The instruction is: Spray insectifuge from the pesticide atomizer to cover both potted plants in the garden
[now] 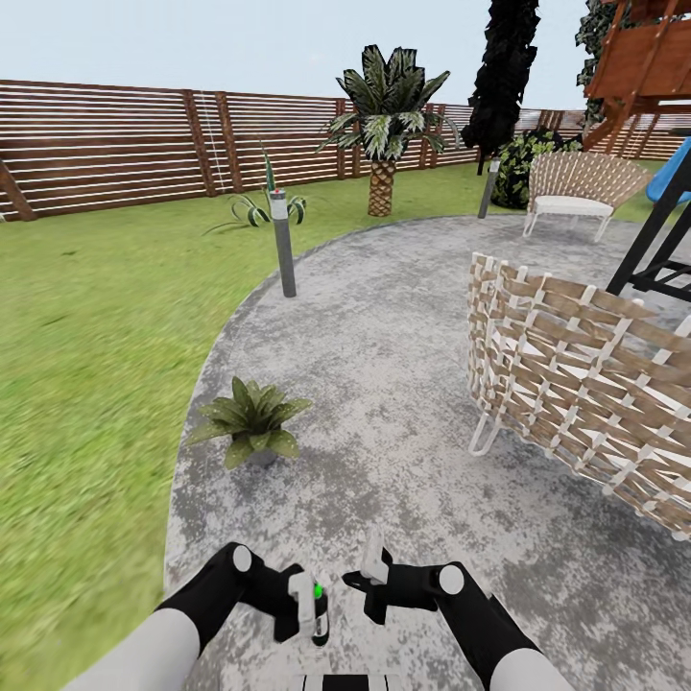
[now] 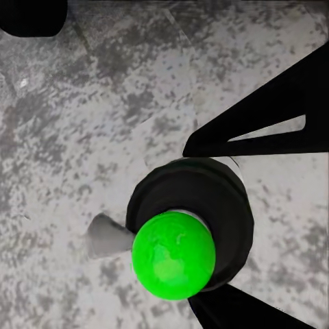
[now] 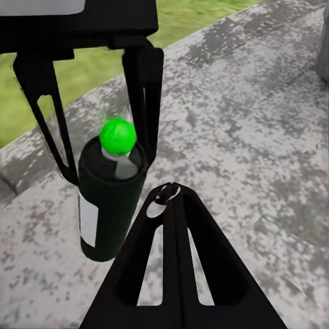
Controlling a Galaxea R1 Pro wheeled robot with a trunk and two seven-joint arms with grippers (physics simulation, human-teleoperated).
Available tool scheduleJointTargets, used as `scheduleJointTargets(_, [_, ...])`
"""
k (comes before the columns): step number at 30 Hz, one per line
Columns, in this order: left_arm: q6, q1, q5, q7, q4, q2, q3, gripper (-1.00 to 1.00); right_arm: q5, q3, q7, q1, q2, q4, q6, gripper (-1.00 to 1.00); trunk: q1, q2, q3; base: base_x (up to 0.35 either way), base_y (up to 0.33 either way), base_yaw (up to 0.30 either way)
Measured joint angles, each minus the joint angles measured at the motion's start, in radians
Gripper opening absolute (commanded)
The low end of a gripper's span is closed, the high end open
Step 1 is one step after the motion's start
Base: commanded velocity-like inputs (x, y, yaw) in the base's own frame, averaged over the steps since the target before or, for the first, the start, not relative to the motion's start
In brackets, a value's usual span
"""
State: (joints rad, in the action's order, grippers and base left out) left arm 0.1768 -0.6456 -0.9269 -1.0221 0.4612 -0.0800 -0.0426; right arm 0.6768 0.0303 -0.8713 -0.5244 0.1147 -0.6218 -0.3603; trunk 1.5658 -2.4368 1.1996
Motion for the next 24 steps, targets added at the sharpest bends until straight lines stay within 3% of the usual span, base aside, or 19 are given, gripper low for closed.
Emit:
scheduleJointTargets(22, [0.0, 0.003, 0.006, 0.009, 0.031, -0.021, 0.008, -1.0, 0.0, 0.0, 0.0, 0.0, 0.0, -0.001, 0.0, -1.0, 0.0, 0.0, 0.0, 0.0, 0.0, 0.0])
scheduleJointTargets(24, [0.0, 0.004, 0.007, 0.038, 0.031, -0.023, 0.008, -1.0, 0.0, 0.0, 0.0, 0.0, 0.0, -0.001, 0.0, -1.0, 0.0, 0.0, 0.0, 0.0, 0.0, 0.0])
